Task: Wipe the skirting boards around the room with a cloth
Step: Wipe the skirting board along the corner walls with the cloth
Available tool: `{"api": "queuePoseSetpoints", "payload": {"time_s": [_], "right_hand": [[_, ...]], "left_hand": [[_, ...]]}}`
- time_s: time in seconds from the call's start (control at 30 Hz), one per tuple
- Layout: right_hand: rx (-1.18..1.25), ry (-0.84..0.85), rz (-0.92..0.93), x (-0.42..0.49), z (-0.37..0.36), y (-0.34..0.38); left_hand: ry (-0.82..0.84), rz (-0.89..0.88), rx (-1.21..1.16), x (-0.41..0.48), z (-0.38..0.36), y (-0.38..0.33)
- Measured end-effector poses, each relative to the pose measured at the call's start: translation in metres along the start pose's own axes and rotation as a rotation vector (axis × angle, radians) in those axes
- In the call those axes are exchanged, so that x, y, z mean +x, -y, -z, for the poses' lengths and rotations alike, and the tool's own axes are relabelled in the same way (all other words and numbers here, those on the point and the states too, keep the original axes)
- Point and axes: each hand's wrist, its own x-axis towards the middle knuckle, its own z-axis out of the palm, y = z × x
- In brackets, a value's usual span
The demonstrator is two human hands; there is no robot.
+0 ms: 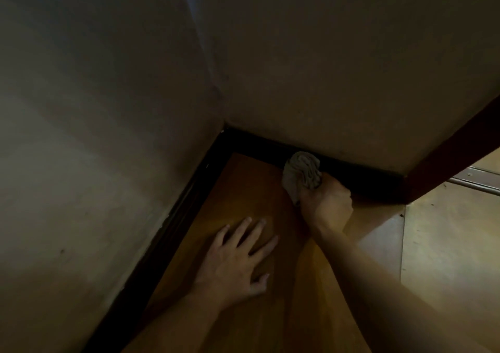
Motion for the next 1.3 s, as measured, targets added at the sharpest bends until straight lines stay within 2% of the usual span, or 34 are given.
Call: {"api": "queuePoseSetpoints", "payload": {"time_s": [0.13,0.23,0.4,0.53,0.73,0.9,1.0,1.17,1.3], "right_hand": [[-0.014,0.084,0.033,0.006,-0.004,0.008],[-0.008,0.016,0.055,0.006,0.013,-0.011],[-0.078,-0.047,0.058,0.015,0.05,-0.058],[-0.058,-0.143,0.002,0.01,0.067,-0.085],[-0.08,-0.083,0.123,0.015,0.065,-0.079],[-0.064,-0.112,0.025,0.011,0.07,-0.08],[-0.056,-0.046,0.048,0.011,0.06,-0.066],[-0.03,0.012,0.09,0.008,0.032,-0.025],[-0.053,-0.011,0.027,0.011,0.043,-0.043]], "left_hand": [[0.028,-0.006,0.025,0.002,-0.001,0.0],[0.056,-0.007,0.05,0.003,0.003,0.0],[-0.011,-0.014,0.045,0.005,-0.002,-0.003],[0.013,-0.024,0.088,0.006,-0.008,-0.003],[0.031,-0.022,0.117,0.004,-0.002,-0.007],[0.024,-0.021,0.091,0.003,0.008,-0.006],[0.078,-0.009,0.146,0.005,0.005,-0.008],[0.063,-0.028,0.111,0.005,0.023,-0.012],[0.038,-0.05,0.122,0.005,0.021,-0.012]]}}
